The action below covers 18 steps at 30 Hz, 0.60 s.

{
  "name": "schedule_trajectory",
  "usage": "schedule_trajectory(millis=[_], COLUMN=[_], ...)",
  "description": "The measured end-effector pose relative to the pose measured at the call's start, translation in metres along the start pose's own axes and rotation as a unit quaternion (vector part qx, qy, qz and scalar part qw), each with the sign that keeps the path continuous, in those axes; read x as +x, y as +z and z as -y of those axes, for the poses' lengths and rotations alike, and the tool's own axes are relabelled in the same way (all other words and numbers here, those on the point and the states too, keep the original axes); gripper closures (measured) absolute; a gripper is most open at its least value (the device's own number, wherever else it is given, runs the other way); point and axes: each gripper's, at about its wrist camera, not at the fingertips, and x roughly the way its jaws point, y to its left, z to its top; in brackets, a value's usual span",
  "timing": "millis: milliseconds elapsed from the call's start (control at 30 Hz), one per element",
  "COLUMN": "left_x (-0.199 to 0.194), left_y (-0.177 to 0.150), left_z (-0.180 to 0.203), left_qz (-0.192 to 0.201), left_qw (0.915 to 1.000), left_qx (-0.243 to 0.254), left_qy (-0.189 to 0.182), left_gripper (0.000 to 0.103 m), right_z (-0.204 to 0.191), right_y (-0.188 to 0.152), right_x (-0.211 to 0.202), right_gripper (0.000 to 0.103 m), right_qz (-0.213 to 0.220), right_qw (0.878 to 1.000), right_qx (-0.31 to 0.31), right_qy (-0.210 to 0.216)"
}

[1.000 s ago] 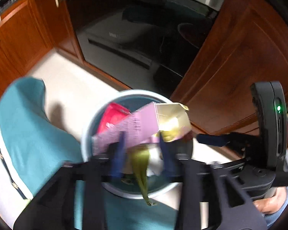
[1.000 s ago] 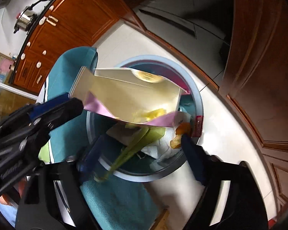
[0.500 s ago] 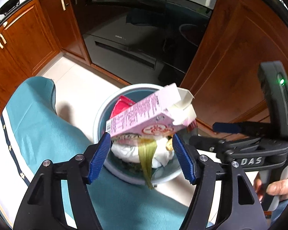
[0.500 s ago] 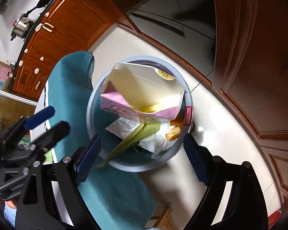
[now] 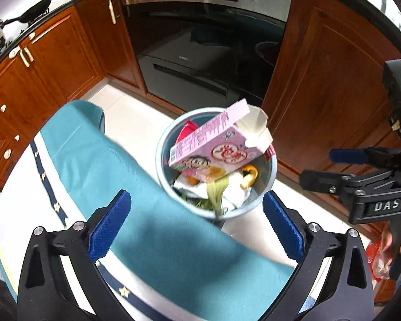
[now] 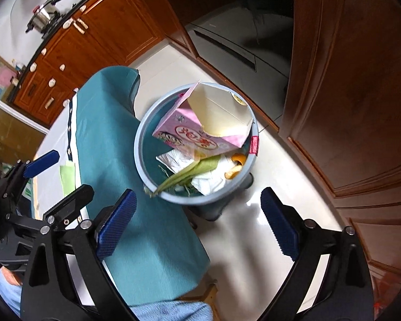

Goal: Collect trash

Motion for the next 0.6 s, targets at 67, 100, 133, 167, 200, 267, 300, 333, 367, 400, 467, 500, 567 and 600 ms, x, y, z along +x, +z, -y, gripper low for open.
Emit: schedule_trajectory(millis=[67,100,133,167,200,267,300,333,367,400,467,500,567,600], left_x=[-0.005,-0.007,-0.009,-0.01,-0.012,-0.013,-0.013,-0.013,-0.013,-0.014,-0.015,-0.015,-0.018,-0.019], left_y=[-0.01,-0.013,-0.017,-0.021,-0.026,-0.032,-0.035,-0.037,-0.041,-0.044,-0.049,-0.052,-0.056,-0.058], left_z=[-0.003,-0.004,-0.006,-0.007,-0.01,-0.015,-0.016,-0.018,-0.021,-0.024,-0.027,-0.029,-0.031,-0.032], left_qz=[-0.002,-0.002,-0.002,-0.002,-0.004,-0.008,-0.009,-0.009,-0.011,-0.012,-0.013,-0.013,-0.01,-0.008], left_qw=[1.0,1.0,0.9999,0.9999,0.9998,0.9996,0.9994,0.9993,0.9991,0.9988,0.9985,0.9984,0.9985,0.9986], left_qx=[-0.005,-0.007,-0.011,-0.014,-0.02,-0.028,-0.032,-0.036,-0.041,-0.046,-0.052,-0.054,-0.053,-0.052], left_qy=[0.0,0.0,-0.001,-0.002,-0.002,-0.005,-0.005,-0.005,-0.005,-0.008,-0.01,-0.009,-0.006,-0.002], left_gripper=[0.004,0.004,0.004,0.004,0.004,0.004,0.004,0.004,0.004,0.004,0.004,0.004,0.004,0.004], right_z=[-0.006,-0.01,-0.014,-0.017,-0.02,-0.023,-0.026,-0.029,-0.031,-0.033,-0.038,-0.041,-0.045,-0.048], right_y=[-0.006,-0.01,-0.013,-0.016,-0.02,-0.026,-0.03,-0.033,-0.036,-0.038,-0.043,-0.046,-0.049,-0.051], right_x=[-0.007,-0.011,-0.014,-0.017,-0.021,-0.025,-0.026,-0.027,-0.028,-0.028,-0.029,-0.029,-0.028,-0.027], right_gripper=[0.006,0.006,0.006,0.006,0.006,0.006,0.006,0.006,0.006,0.006,0.006,0.006,0.006,0.006], right_qz=[0.005,0.007,0.009,0.01,0.012,0.014,0.012,0.011,0.012,0.011,0.01,0.01,0.007,0.007], right_qw=[1.0,0.999,0.998,0.998,0.997,0.996,0.995,0.994,0.994,0.993,0.992,0.991,0.99,0.989], right_qx=[-0.013,-0.022,-0.03,-0.035,-0.041,-0.048,-0.051,-0.055,-0.058,-0.061,-0.067,-0.069,-0.074,-0.078], right_qy=[-0.019,-0.035,-0.047,-0.056,-0.066,-0.079,-0.089,-0.093,-0.096,-0.101,-0.109,-0.111,-0.12,-0.124])
